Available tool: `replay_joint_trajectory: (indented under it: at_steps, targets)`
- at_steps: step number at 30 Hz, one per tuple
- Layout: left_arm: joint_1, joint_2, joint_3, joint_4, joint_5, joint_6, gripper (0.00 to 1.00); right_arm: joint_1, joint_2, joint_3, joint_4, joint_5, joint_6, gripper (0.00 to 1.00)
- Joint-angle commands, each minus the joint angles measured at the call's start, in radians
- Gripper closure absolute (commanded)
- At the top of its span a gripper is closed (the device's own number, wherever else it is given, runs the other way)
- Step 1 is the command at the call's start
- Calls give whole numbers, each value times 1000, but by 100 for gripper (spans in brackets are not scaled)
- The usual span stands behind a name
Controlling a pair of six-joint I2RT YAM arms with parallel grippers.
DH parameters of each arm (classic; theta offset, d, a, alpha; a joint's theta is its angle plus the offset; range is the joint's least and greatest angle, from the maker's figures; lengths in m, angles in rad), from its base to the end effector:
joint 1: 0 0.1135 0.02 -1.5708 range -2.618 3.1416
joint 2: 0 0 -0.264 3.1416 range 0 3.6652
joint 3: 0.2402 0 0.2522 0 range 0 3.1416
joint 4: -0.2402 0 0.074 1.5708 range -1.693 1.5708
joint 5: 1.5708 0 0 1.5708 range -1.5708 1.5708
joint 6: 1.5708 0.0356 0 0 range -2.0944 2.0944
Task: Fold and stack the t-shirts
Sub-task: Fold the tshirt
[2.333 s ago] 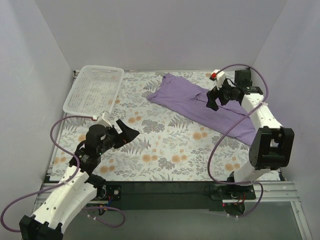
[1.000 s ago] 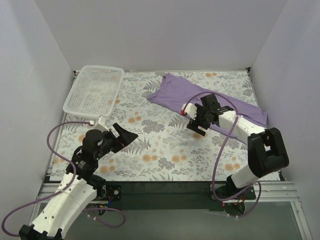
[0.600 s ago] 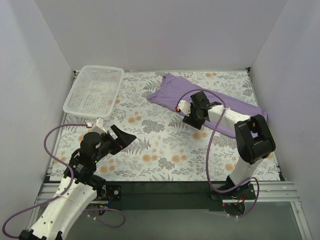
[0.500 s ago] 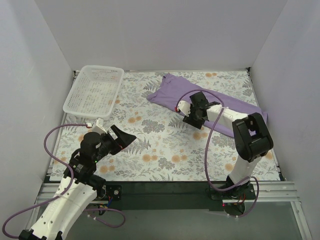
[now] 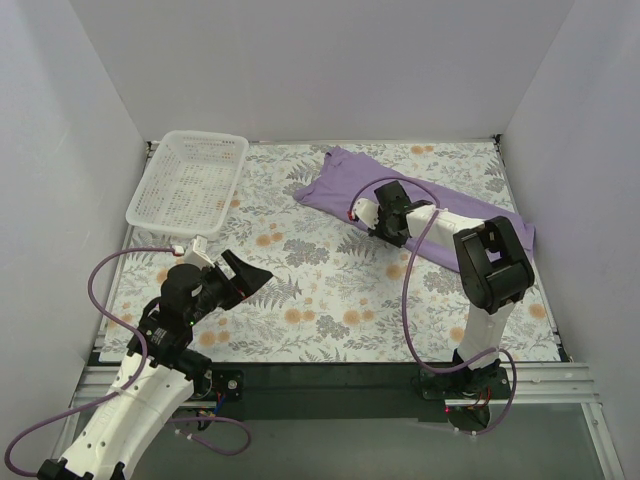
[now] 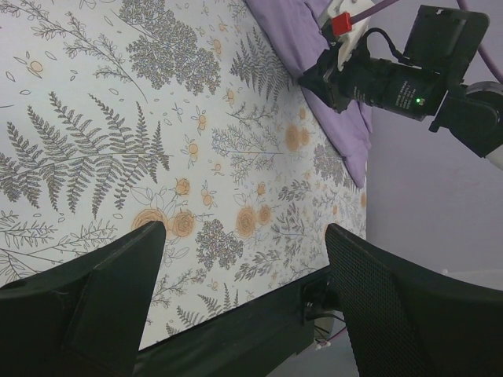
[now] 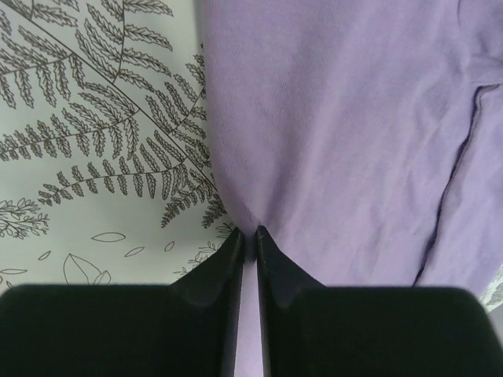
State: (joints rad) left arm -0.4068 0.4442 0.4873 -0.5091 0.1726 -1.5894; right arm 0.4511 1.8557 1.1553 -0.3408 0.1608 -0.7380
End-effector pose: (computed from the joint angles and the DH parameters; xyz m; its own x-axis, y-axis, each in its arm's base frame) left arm 0.1089 -0.0536 0.2484 -0.5229 -0.8472 0.0938 -0.4224 0.1621 -0.8918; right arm 0.3402 0.1585 0.1607 -0.3341 -0.8998 -0.2808 -0.7871 0.4302 -0.4421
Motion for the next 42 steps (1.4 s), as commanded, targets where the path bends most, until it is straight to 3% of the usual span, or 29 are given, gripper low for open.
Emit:
replay_joint_trajectory:
  at_steps: [1, 5, 9, 13, 18, 19, 20, 22, 23, 26, 32, 36, 42]
  targets:
    - [6, -2, 17, -8, 4, 11, 18, -2, 28, 0, -4, 0, 6, 85]
    - [6, 2, 7, 10, 15, 5, 18, 3, 5, -6, -32, -70, -1, 97]
    - [8, 10, -13, 35, 30, -6, 18, 49, -52, -35, -93, -222, -32, 99]
    - [8, 27, -33, 73, 39, -17, 18, 182, -93, -65, -130, -309, -32, 99]
    - [6, 85, -55, 145, 44, -37, 18, 326, -40, 61, -220, -388, 32, 99]
    - [6, 120, -58, 159, 38, -40, 18, 357, -9, 87, -243, -394, 40, 95]
    - [6, 137, -58, 170, 31, -41, 18, 366, -1, 115, -275, -395, 45, 78]
    - [8, 200, -49, 201, 4, -44, 18, 374, -15, 145, -291, -391, 51, 60]
    - [6, 223, -46, 211, -4, -44, 18, 373, -32, 141, -293, -377, 51, 44]
    - [10, 319, -26, 270, -36, -29, 18, 324, -139, 92, -291, -363, 40, 28]
    - [23, 621, 72, 444, -64, 31, 19, 51, -394, -8, -291, -535, 22, 13]
    - [42, 946, 244, 477, -70, 63, 30, -203, -509, -90, -254, -697, 40, 12]
    - [54, 1295, 570, 396, -125, 43, 39, -420, -608, -268, -167, -862, 57, 12]
